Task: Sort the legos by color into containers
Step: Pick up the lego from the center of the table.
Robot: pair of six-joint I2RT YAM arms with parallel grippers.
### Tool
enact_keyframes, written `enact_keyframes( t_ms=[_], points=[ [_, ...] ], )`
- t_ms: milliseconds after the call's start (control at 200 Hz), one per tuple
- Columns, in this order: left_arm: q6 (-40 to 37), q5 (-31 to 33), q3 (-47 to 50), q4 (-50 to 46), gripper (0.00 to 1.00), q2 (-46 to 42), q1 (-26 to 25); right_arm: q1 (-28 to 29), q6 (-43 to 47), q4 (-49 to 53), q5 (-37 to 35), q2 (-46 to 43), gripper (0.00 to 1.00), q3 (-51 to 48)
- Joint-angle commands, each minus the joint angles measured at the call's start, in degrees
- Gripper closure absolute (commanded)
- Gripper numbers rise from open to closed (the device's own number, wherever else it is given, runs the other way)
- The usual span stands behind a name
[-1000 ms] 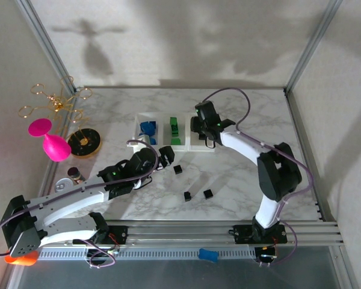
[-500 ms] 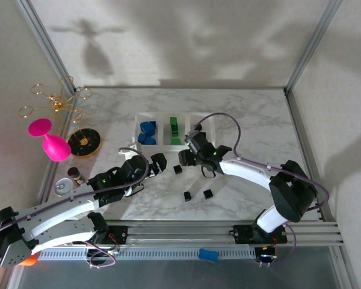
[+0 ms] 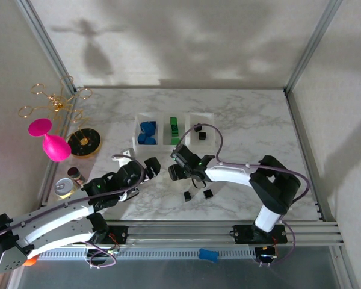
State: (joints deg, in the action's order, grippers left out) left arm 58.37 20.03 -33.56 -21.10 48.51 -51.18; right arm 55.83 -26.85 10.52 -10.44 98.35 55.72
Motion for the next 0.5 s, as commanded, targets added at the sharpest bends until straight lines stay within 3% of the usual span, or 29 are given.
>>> enact_keyframes(
  t_ms=[0, 496],
  points=[
    [2.3, 2.3, 0.5, -2.3, 0.00, -0.9, 0.2, 0.8, -1.1, -1.2, -2.0, 2.0, 0.32, 2.3],
    [1.8, 2.0, 0.6, -0.9, 0.01, 0.5, 0.2, 0.8, 0.1, -2.2, -2.7, 5.8, 0.52, 3.6]
  ],
)
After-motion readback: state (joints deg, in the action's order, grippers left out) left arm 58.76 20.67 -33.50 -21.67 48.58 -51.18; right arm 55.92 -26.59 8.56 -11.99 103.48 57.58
